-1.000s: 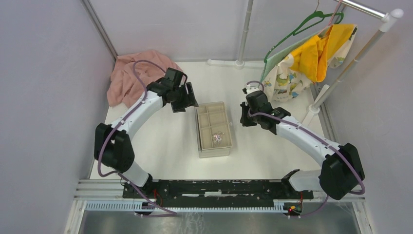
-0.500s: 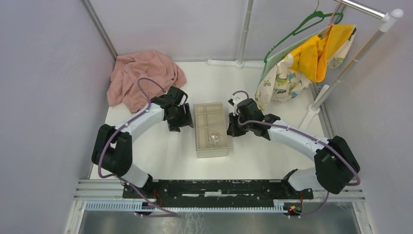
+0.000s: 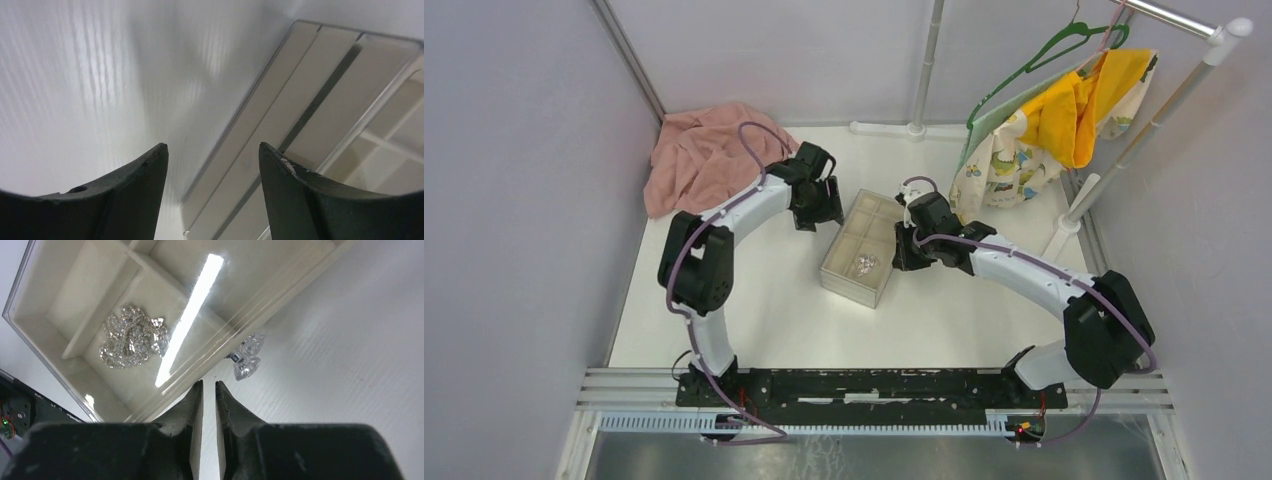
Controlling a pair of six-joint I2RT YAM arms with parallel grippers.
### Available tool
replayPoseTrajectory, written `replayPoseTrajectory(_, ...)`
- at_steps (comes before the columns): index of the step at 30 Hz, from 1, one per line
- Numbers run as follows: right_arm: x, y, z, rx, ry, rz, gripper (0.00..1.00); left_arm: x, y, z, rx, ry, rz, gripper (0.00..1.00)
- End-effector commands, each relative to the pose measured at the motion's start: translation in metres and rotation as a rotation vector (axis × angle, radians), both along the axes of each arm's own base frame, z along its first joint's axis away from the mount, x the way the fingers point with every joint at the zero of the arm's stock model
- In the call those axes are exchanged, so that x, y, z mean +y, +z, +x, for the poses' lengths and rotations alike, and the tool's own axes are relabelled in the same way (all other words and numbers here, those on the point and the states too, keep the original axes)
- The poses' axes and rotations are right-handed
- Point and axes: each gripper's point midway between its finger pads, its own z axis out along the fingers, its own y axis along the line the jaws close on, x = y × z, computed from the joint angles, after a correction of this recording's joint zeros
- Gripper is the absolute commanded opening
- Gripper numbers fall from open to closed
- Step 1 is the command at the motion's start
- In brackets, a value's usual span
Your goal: Organize the mixed jewelry
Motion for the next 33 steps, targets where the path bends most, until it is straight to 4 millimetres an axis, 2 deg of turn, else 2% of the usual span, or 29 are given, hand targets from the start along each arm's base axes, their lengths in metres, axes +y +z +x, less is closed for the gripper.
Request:
replayPoseTrajectory(1,-0.004,0.037,0.023,-0.121,-0.051,0.002,0.28,0.002,0.027,0.054,-0.108,-0.025,0.013,0.73)
replayPoseTrajectory(3,-0.016,0.046,0.024,-0.148,-0.055,-0.049,0.48,0.011,0.046,0.068,-0.146,-0.015,0.010,0.74)
replayPoseTrajectory(6,-0.042,0.068,0.026,-0.204,-0.082,-0.157,0.62,0.029,0.087,0.080,-0.226,0.001,0.035,0.79)
replayPoseTrajectory(9,-0.077,0.110,0.037,-0.335,-0.178,-0.267,0.70,0.037,0.140,0.074,-0.319,-0.010,0.018,0.84)
replayPoseTrajectory(10,-0.087,0.130,0.043,-0.394,-0.220,-0.296,0.74,0.040,0.157,0.069,-0.356,-0.006,0.010,0.85)
replayPoseTrajectory(11,-0.097,0.148,0.048,-0.442,-0.257,-0.324,0.93,0.045,0.174,0.063,-0.395,0.004,0.005,0.86)
replayPoseTrajectory(13,-0.113,0.192,0.059,-0.551,-0.343,-0.357,0.96,0.052,0.204,0.049,-0.473,0.015,-0.014,0.88)
replayPoseTrajectory(15,-0.127,0.226,0.065,-0.629,-0.430,-0.364,0.98,0.063,0.226,0.035,-0.545,0.041,-0.013,0.88)
replayPoseTrajectory(17,-0.136,0.247,0.066,-0.683,-0.493,-0.351,0.98,0.074,0.234,0.018,-0.581,0.044,-0.001,0.88)
replayPoseTrajectory(18,-0.140,0.252,0.064,-0.699,-0.520,-0.340,0.98,0.079,0.240,0.006,-0.600,0.039,0.001,0.88)
replayPoseTrajectory(20,-0.145,0.253,0.061,-0.724,-0.566,-0.304,0.98,0.091,0.237,-0.012,-0.604,0.050,0.023,0.88)
replayPoseTrajectory(24,-0.147,0.237,0.049,-0.748,-0.578,-0.218,0.98,0.111,0.218,-0.044,-0.599,0.087,0.060,0.89)
replayPoseTrajectory(26,-0.150,0.230,0.043,-0.756,-0.593,-0.177,0.98,0.120,0.215,-0.056,-0.614,0.119,0.065,0.90)
replayPoseTrajectory(30,-0.156,0.222,0.037,-0.757,-0.641,-0.139,0.98,0.140,0.222,-0.071,-0.667,0.210,0.084,0.97)
replayPoseTrajectory(33,-0.158,0.217,0.036,-0.743,-0.656,-0.141,0.98,0.147,0.234,-0.076,-0.710,0.239,0.082,0.99)
